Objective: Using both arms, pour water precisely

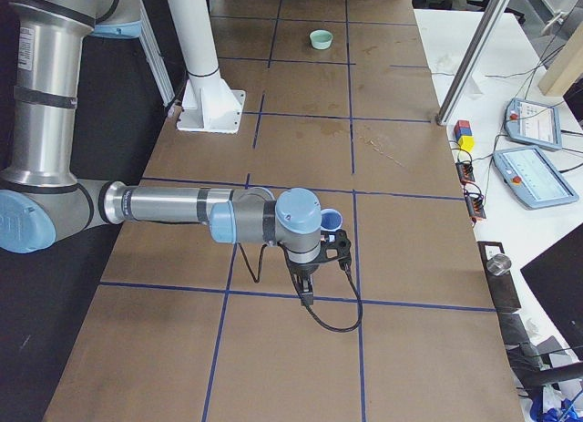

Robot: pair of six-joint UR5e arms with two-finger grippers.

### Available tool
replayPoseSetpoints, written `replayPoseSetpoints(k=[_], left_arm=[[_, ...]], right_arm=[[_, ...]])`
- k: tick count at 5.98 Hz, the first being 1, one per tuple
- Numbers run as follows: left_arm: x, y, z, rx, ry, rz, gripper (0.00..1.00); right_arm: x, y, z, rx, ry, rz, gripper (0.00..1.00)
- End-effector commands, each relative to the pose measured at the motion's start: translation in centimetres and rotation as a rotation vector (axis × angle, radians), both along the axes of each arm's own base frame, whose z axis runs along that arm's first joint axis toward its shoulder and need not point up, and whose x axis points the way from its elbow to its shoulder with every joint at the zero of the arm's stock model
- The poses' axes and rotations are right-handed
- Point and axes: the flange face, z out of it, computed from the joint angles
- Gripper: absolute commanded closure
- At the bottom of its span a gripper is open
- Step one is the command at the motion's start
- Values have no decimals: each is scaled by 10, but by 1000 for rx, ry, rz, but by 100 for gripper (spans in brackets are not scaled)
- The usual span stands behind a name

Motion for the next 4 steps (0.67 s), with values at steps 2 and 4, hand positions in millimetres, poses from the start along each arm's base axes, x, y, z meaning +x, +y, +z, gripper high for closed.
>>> replayPoseSetpoints(k=[2, 4], left_arm=[[-31, 37, 19, -46, -1, -58, 0], [-30, 57, 47, -88, -21, -59, 0]], right_arm=[[-3, -3, -6, 11, -40, -6, 0], [-2, 2, 0, -4, -39, -8, 0]])
